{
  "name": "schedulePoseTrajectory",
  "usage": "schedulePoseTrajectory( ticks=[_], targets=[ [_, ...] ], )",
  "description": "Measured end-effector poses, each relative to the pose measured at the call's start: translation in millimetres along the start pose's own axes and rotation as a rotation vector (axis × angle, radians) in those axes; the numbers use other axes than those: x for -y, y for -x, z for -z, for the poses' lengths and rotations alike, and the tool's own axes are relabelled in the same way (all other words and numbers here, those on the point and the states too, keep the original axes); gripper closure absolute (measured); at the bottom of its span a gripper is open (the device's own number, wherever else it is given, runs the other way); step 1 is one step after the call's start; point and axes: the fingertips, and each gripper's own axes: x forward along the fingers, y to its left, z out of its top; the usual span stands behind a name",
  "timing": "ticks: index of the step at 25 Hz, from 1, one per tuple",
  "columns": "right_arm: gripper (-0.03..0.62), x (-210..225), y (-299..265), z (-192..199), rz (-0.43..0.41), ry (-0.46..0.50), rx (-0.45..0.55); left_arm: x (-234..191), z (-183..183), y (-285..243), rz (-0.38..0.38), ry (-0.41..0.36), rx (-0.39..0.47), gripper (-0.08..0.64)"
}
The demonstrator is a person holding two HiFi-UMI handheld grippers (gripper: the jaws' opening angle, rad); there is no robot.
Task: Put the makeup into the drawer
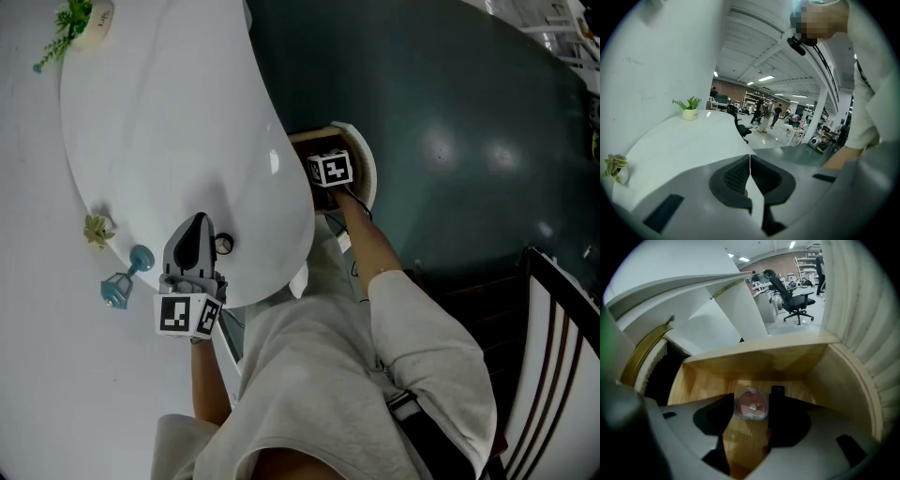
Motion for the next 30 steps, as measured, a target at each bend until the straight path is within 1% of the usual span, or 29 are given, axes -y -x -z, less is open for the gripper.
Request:
schedulePoseTrajectory(
  ticks=[3,6,7,8,12,16,21,26,30],
  targets=[
    [0.359,-3.7,-12.1,-0.7,-0.011,0.008,0.025,-7.5,3.7,3.3,-0.013,0.003,-0.002,0.548],
    [0.352,-6.7,-10.1,-2.1,-0.027,-0.023,0.037,-7.1,3.6,4.5,-0.019,0.007,-0.001,0.548],
    [0.342,-8.3,-8.0,-3.3,-0.038,-0.026,0.047,-5.8,3.1,4.8,-0.017,0.007,0.001,0.548],
    [0.345,-9.2,-4.4,-5.1,-0.04,-0.021,0.057,-4.6,2.9,5.4,-0.015,0.007,0.003,0.548],
    [0.364,-10.2,14.6,-15.8,-0.012,0.005,0.118,-2.8,3.0,9.3,-0.009,-0.001,0.018,0.548],
    [0.371,-15.7,53.7,-23.4,0.005,0.052,0.199,4.5,0.7,14.3,0.0,-0.001,0.035,0.548],
    [0.368,-36.3,119.1,-44.1,0.031,0.127,0.348,6.6,-7.9,24.2,0.007,-0.015,0.077,0.548],
    [0.367,-73.5,193.2,-53.4,0.024,0.236,0.474,11.7,-15.7,38.4,0.008,-0.016,0.126,0.548],
    [0.367,-116.5,230.3,-45.8,-0.007,0.316,0.512,10.6,-17.3,58.8,-0.001,-0.013,0.158,0.548]
  ],
)
